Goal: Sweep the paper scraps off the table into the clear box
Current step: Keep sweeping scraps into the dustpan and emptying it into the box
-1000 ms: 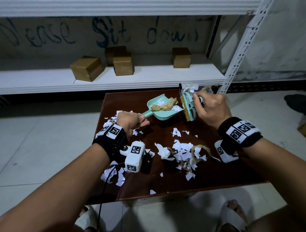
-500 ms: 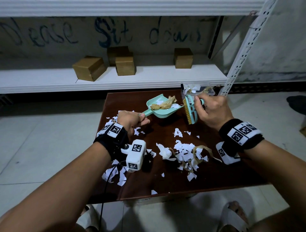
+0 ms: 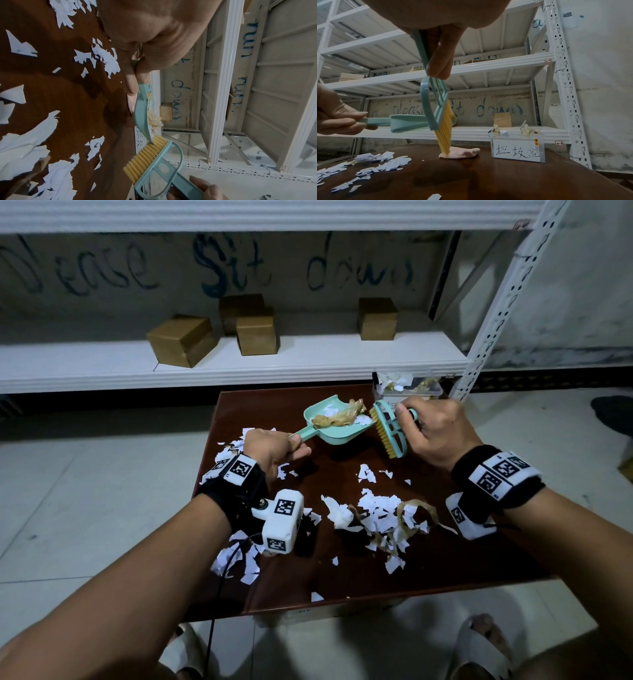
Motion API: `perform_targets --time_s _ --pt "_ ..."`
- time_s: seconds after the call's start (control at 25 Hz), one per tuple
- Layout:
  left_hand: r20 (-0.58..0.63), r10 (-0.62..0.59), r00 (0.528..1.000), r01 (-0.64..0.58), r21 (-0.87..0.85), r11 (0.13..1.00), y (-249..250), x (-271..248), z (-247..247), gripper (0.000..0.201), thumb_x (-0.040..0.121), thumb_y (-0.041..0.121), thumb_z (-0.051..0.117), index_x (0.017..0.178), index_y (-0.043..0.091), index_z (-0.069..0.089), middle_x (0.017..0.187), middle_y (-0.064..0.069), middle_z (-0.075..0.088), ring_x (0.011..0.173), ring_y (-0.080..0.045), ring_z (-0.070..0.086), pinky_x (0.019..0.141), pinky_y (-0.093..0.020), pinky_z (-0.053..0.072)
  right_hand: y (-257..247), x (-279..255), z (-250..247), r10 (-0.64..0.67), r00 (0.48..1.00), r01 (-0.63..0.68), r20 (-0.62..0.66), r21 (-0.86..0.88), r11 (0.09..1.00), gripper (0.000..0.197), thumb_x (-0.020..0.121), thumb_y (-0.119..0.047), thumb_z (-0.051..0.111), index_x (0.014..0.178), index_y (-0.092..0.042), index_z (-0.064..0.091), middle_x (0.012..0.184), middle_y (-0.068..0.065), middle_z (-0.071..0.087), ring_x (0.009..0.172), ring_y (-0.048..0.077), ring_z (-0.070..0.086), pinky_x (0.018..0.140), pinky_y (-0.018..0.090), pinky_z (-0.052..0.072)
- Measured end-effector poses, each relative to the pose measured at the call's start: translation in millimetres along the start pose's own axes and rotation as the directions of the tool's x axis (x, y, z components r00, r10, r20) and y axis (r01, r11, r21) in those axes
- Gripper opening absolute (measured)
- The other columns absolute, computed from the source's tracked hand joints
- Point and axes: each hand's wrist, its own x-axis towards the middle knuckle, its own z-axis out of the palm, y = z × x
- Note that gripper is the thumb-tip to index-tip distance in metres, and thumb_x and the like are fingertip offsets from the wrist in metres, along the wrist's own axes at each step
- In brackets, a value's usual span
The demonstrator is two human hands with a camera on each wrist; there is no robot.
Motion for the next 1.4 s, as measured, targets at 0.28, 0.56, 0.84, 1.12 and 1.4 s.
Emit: perform_targets --time_s 0.28,0.56,0.84,1.12,1.4 --pt "-0.009 0.003 1.000 -0.004 -0.046 0.999 3.0 -0.7 1.3 0.008 0.093 -0.010 0.060 0.089 -0.016 0.063 0.082 -0.024 0.066 0.057 -0.027 0.072 0.049 -0.020 0.057 2.1 0.6 -6.5 0.012 1.000 -0.012 -0.008 -0.056 0.998 0.026 0.103 -0.016 0.054 0.090 0.000 0.069 0.061 0.011 0.065 0.045 0.025 0.059 0.040 0.033 0.048" --pt "0.005 -0.009 1.000 0.009 -0.066 0.998 1.4 2.6 -0.1 0.009 0.093 -0.009 0.061 0.087 -0.015 0.065 0.080 -0.024 0.068 0.062 -0.028 0.074 0.052 -0.020 0.057 1.4 3.3 -7.0 0.099 0.995 -0.100 -0.011 -0.090 0.991 0.025 0.103 -0.016 0.054 0.092 0.000 0.070 0.063 0.014 0.067 0.046 0.029 0.060 0.042 0.035 0.050" --pt "-0.006 0.003 1.000 -0.003 -0.037 0.999 -2.8 3.6 0.9 0.015 0.093 -0.010 0.061 0.105 -0.019 0.063 0.087 -0.027 0.068 0.056 -0.026 0.073 0.050 -0.019 0.056 -1.3 10.8 -14.8 0.157 0.983 -0.164 -0.092 -0.076 0.984 0.023 0.103 -0.014 0.057 0.090 0.000 0.071 0.064 0.015 0.068 0.047 0.028 0.059 0.048 0.025 0.041" --pt "0.004 0.030 1.000 -0.029 -0.033 0.999 -3.2 4.5 1.0 0.013 0.093 -0.012 0.059 0.103 -0.018 0.065 0.081 -0.023 0.067 0.052 -0.021 0.072 0.051 -0.020 0.058 16.8 13.7 -20.6 0.366 0.924 -0.380 -0.111 -0.146 0.913 0.042 0.107 -0.031 0.044 0.098 -0.002 0.073 0.072 0.020 0.070 0.061 0.035 0.064 0.058 0.044 0.053" --pt "0.043 0.040 0.998 -0.040 -0.012 0.999 1.0 3.8 16.5 0.012 0.091 -0.012 0.060 0.100 -0.015 0.068 0.084 -0.028 0.067 0.064 -0.029 0.071 0.054 -0.023 0.060 48.4 14.1 -27.9 0.627 0.774 -0.631 -0.088 -0.190 0.752 0.047 0.104 -0.032 0.042 0.093 0.001 0.073 0.085 0.029 0.070 0.078 0.043 0.066 0.075 0.046 0.055"
